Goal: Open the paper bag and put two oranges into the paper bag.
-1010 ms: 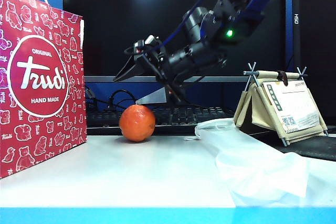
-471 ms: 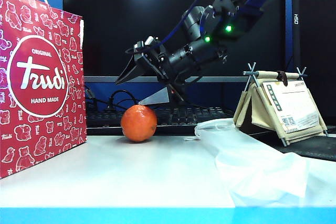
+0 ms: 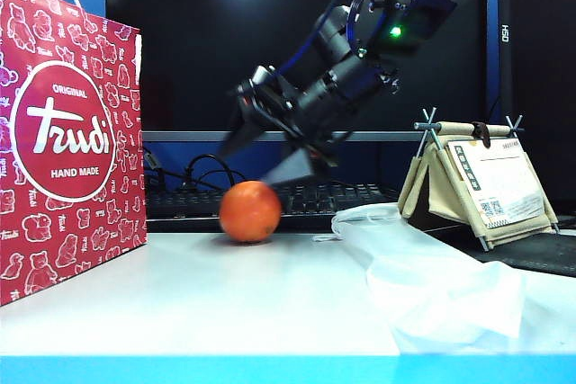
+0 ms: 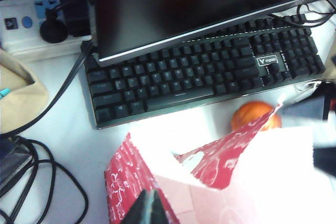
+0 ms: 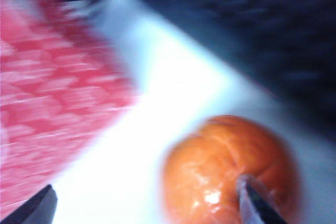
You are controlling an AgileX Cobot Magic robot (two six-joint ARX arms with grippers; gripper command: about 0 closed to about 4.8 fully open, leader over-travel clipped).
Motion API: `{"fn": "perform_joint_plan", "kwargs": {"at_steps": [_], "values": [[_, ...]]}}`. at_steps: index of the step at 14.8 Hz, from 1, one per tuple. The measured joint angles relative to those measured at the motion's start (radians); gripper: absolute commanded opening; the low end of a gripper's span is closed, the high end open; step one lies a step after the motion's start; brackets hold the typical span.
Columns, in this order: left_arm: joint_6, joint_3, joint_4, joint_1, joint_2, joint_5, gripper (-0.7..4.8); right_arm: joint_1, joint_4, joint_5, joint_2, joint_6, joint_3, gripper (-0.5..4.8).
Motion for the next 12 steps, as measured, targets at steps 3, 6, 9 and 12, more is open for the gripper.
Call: {"fn": "perform_joint_plan", "kwargs": {"at_steps": [3,6,9,12], "values": [[0.000,0.000,0.013,-0.001,0.002,0.003,-0.05,0.015,-0.147,0.072,0.037,-0.007,-0.023,4.79],[0.000,0.000,0.014,0.001,0.002,0.004,-0.05,0.011,-0.150,0.054,0.038,-0.002,-0.022,4.79],[0.000,0.000,0.016,0.000,0.002,0.010,-0.05,0.006,-0.150,-0.005,0.036,-0.002,-0.026,4.79],[0.000,0.000,0.017,0.000,0.006,0.010,-0.05,0.032,-0.216,-0.035,-0.008,0.004,-0.046,4.79]]}}
